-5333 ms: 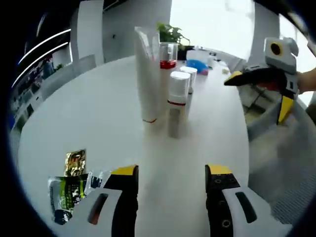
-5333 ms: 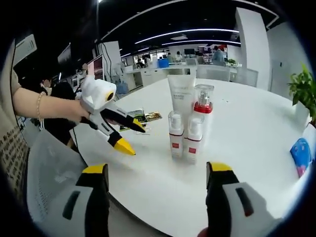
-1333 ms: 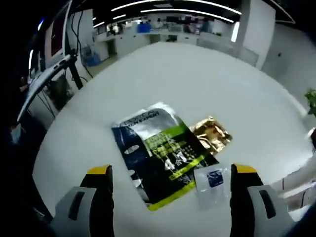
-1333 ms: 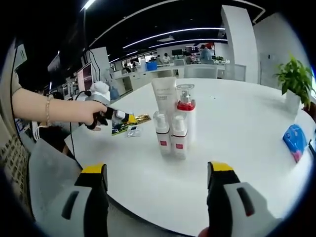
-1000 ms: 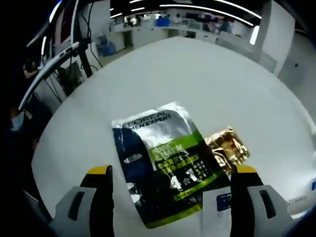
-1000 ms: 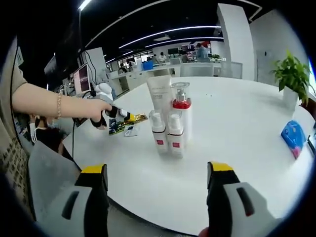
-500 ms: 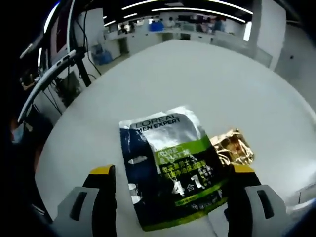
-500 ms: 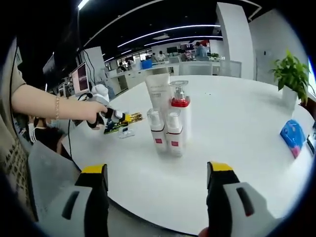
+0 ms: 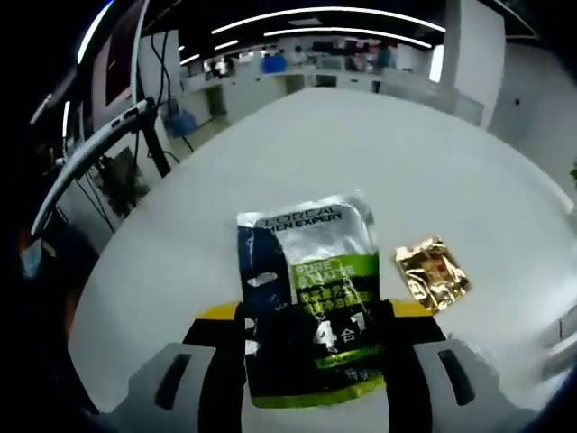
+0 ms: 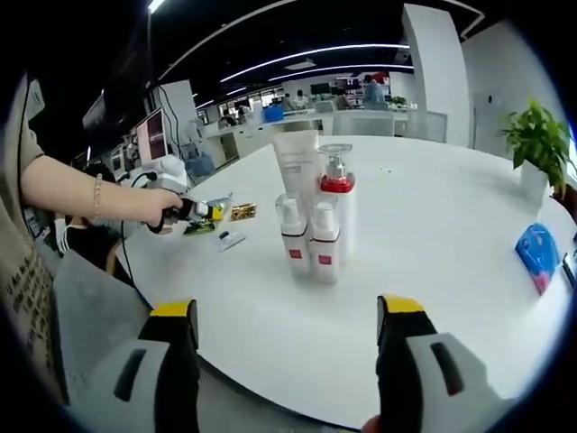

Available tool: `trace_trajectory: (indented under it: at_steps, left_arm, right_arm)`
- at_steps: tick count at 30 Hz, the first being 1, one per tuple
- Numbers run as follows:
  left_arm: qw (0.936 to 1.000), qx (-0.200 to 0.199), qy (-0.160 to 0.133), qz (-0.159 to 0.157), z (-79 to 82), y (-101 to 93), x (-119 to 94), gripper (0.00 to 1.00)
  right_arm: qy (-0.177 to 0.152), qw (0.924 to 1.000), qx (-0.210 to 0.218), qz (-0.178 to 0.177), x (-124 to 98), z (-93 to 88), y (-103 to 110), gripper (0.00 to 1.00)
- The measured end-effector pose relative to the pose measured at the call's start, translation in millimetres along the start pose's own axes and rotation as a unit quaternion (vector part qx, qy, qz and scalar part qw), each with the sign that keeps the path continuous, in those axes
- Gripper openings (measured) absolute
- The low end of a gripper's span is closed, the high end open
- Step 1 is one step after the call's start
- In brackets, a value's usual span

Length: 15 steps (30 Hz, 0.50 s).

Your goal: Arrange the skincare products in the storage area until every visible bottle or jar stands upright without overlapping.

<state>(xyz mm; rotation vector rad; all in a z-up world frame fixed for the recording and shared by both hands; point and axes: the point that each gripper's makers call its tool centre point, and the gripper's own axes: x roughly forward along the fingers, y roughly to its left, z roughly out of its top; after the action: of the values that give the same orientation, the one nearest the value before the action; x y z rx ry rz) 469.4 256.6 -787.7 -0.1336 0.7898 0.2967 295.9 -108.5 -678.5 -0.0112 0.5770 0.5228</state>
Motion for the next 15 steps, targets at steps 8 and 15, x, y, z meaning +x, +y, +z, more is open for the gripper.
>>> trace_trajectory:
  at_steps: [8,15]
  left_arm:
    - [0.9986,0.046,-0.009,-0.027,0.9,-1.2,3,0.16]
    - [0.9962,0.06,-0.016,-0.061,5.6,-8.6,-11,0.04]
  right_arm:
    - [0.008,0.9999,-0.009,0.002,1,-2.5,1,0.81]
    - [0.013,0.9998,-0.016,0.005,2,-3.7,3,0.81]
